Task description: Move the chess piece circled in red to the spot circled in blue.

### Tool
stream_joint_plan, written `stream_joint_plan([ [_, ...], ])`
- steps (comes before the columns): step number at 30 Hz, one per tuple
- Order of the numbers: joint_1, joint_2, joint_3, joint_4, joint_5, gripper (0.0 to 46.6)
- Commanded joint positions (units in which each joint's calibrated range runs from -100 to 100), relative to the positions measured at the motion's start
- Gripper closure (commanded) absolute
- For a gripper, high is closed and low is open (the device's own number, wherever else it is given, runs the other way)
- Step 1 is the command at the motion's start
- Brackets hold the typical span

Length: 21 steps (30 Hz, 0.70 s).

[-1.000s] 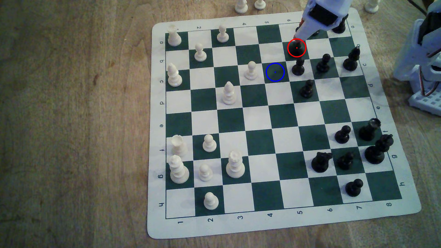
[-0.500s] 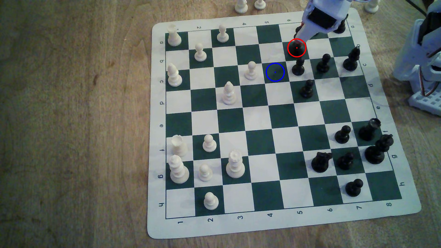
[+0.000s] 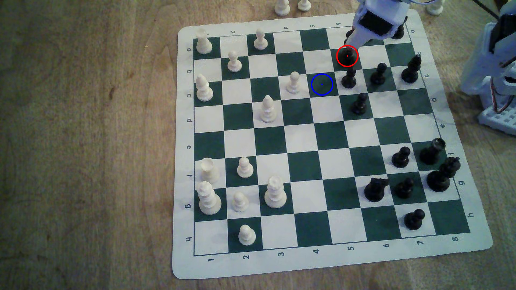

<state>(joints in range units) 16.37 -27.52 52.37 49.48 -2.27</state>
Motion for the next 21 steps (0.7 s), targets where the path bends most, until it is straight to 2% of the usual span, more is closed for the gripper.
stream_joint_plan([
  [1,0.0,-1.8,-8.2,6.1,-0.1,46.4],
  [7,-0.2,-3.0,-17.6,11.9,-0.3,46.4],
  [9,-1.2,-3.3,-21.9,13.9,-1.0,45.7],
  [17,-10.5,-3.4,-25.1,12.4,-5.4,44.5],
  [21,-12.7,-2.0,-24.2,11.5,-6.1,44.5],
])
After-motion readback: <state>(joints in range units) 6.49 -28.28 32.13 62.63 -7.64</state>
